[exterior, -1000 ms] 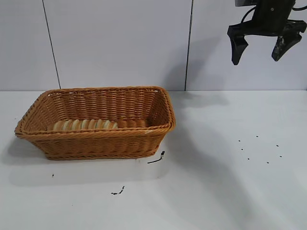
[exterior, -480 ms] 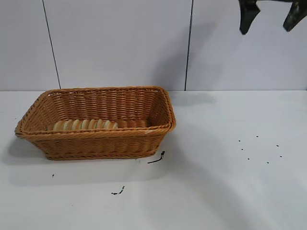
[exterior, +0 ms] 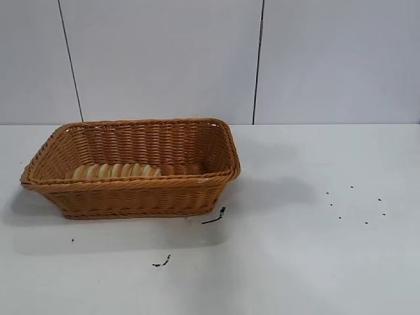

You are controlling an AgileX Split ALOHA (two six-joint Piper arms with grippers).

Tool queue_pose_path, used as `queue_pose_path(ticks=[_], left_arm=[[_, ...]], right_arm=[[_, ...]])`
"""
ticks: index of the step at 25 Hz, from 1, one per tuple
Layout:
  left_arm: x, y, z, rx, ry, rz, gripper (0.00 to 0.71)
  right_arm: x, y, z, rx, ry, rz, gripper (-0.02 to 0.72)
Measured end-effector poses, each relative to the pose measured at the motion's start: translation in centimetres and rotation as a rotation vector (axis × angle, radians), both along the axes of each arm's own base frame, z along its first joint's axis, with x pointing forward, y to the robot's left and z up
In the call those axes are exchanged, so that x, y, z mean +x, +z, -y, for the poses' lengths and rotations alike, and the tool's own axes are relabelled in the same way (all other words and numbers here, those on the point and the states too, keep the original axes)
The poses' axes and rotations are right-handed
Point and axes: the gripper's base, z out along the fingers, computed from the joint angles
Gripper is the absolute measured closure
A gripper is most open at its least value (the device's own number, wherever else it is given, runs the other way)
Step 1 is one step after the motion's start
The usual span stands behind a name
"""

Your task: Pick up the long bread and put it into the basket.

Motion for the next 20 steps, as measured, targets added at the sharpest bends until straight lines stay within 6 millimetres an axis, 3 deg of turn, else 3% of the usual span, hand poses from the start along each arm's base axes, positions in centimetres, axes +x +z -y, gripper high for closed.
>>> queue_pose_path(ticks=[5, 10, 20], left_arm=[[0.0, 0.0, 0.0, 0.0, 0.0, 0.0, 0.014], [0.0, 0.0, 0.0, 0.0, 0.0, 0.0, 0.014], [0.0, 0.0, 0.0, 0.0, 0.0, 0.0, 0.014]], right_arm=[[-5.9, -3.4, 0.1, 0.029, 0.007, 0.179, 0.01], [-9.9, -6.0, 0.1, 0.062, 0.011, 0.324, 0.01], [-13.9, -5.4, 0.3, 0.084, 0.019, 0.6, 0.01]])
